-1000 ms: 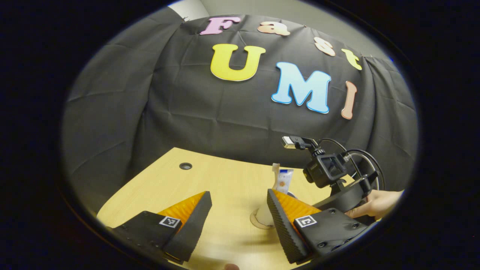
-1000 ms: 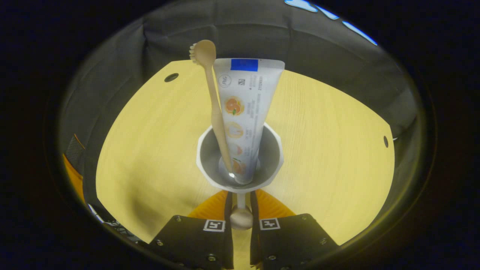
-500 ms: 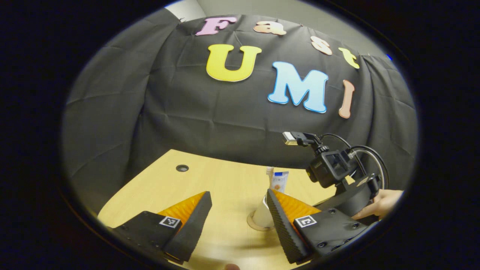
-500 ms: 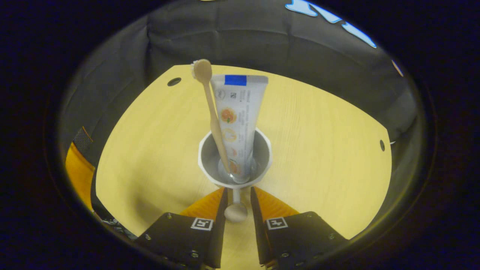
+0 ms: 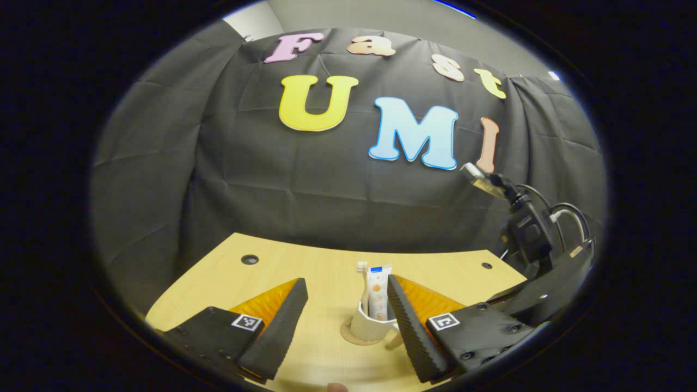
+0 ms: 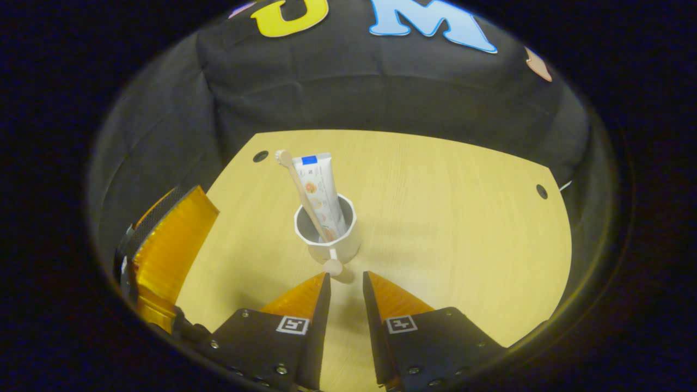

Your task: Put the toothbrush and toothpaste on the desktop into the cup, then pick up the cup and place it on the coaster on the desktop.

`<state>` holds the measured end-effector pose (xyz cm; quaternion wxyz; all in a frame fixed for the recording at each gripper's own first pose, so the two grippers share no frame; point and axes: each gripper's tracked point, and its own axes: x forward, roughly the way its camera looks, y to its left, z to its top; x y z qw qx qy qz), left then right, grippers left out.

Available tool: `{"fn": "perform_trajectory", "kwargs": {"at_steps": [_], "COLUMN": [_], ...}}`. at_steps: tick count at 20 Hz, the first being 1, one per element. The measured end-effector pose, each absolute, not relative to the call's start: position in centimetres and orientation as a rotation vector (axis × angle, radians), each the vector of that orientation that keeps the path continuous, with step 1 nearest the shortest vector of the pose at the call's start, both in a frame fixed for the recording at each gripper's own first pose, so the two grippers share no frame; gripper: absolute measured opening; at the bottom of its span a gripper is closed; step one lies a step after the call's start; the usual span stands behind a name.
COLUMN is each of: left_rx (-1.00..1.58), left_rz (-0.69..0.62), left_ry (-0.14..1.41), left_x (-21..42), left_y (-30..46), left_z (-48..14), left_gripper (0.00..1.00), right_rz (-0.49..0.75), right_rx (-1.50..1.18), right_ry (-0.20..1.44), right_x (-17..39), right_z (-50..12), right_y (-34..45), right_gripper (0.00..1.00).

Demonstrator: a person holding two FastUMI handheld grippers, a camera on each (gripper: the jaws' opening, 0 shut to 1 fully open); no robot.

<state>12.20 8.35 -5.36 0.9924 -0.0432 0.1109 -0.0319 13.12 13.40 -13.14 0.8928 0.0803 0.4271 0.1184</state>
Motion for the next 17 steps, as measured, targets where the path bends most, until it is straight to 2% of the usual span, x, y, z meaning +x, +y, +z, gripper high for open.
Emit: {"fn": "perform_trajectory", "kwargs": {"at_steps": [2,3,7,8,9,17], "left_rx": [-0.082,-0.078,-0.072,-0.073,-0.07,-0.057], "left_rz": [-0.074,-0.078,-0.098,-0.102,-0.104,-0.081], "left_ry": [0.212,0.207,0.173,0.164,0.158,0.097], "left_x": [12.3,12.4,12.3,12.3,12.2,10.7], "left_y": [7.2,6.7,4.5,4.0,3.5,2.7], "left_z": [-4.8,-4.5,-2.6,-2.1,-1.7,1.7], "left_gripper": [0.91,0.95,0.94,0.91,0.95,0.95], "right_rz": [0.213,0.197,0.125,0.109,0.093,-0.008], "right_rx": [0.199,0.209,0.214,0.215,0.215,0.158], "right_ry": [0.835,0.807,0.707,0.681,0.653,0.382], "right_x": [12.4,12.1,10.6,10.3,9.9,8.3], "right_z": [-11.4,-10.7,-7.7,-7.1,-6.4,-2.6], "right_y": [11.5,10.5,6.5,5.8,4.9,1.2], "right_gripper": [0.37,0.37,0.36,0.36,0.36,0.37]}}
